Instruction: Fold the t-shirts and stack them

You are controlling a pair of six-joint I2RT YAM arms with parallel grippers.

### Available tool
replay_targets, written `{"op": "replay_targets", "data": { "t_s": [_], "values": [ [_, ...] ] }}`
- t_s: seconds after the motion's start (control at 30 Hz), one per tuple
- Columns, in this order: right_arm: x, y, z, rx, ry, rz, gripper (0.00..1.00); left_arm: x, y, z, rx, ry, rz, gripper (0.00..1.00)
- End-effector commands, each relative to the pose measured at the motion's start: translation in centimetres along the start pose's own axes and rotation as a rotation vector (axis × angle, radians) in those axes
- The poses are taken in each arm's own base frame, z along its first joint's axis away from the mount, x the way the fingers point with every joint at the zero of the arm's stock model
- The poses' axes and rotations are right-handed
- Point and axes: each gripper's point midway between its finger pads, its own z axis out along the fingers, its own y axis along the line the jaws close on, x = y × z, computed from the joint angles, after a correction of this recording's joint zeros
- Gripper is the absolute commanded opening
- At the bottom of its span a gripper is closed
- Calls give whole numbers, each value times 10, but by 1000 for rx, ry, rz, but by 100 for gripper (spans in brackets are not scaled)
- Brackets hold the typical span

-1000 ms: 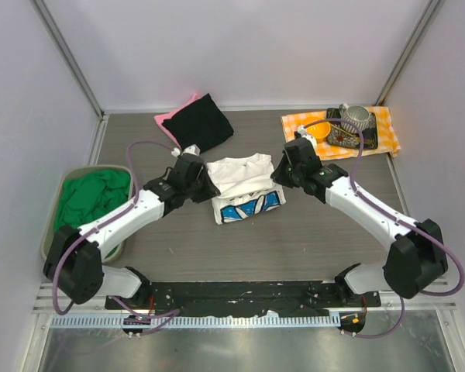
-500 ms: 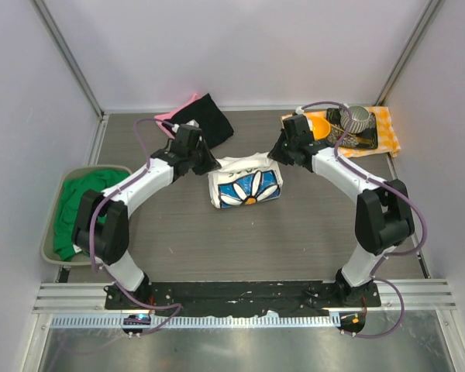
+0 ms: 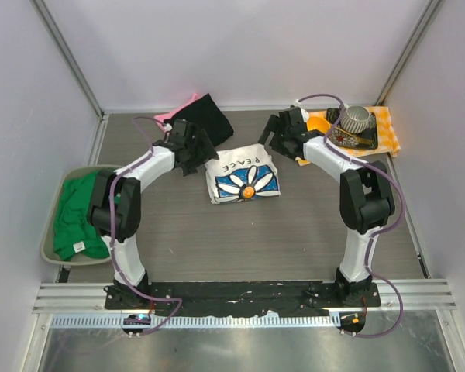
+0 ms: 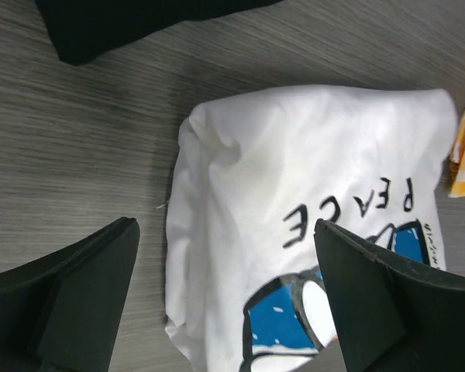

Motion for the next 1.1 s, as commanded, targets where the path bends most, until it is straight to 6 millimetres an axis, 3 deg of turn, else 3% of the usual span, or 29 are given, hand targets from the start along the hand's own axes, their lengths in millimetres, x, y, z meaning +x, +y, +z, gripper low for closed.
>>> {"op": "replay_targets", "data": {
  "t_s": [0.0, 0.07, 0.17, 0.23, 0.27, 0.3, 0.33, 0.4, 0.47, 0.53, 0.7, 0.77, 0.9, 0.93, 1.07],
  "values": [
    [-74, 37, -72, -131, -283, -7, 97, -46, -53, -65, 137, -178, 30, 100],
    [-76, 39, -88, -135, -294, -15, 97, -48, -71, -96, 203, -208, 47, 100],
    [-60, 48, -102, -198, -217, -24, 98, -34, -98, -127, 298, -206, 64, 100],
    [-52, 53, -104, -242, -187, -1, 98, -11, -114, -133, 365, -158, 81, 100],
    [-35, 60, -103, -302, -119, -6, 98, -8, -125, -138, 410, -160, 72, 100],
    [-32, 65, -102, -334, -105, 10, 98, 11, -131, -135, 442, -116, 85, 100],
    [-18, 67, -97, -366, -49, 14, 98, 17, -136, -134, 464, -102, 69, 100],
    [-13, 78, -95, -437, -23, 44, 98, 34, -147, -125, 542, -71, 74, 100],
    [8, 86, -89, -507, 65, 54, 98, 40, -155, -116, 606, -61, 58, 100],
    [14, 93, -83, -566, 91, 86, 98, 50, -156, -103, 638, -32, 57, 100],
    [52, 97, -63, -681, 226, 141, 97, 67, -136, -73, 632, -24, 59, 100],
    [72, 87, -52, -681, 271, 179, 96, 81, -120, -62, 612, 9, 54, 100],
    [111, 54, -34, -607, 322, 215, 96, 103, -92, -42, 577, 33, 44, 100],
    [117, 47, -31, -593, 323, 199, 96, 117, -73, -31, 538, 57, 36, 100],
    [153, 7, -14, -460, 340, 153, 96, 143, -37, -10, 483, 84, 25, 100]
  ]
}}
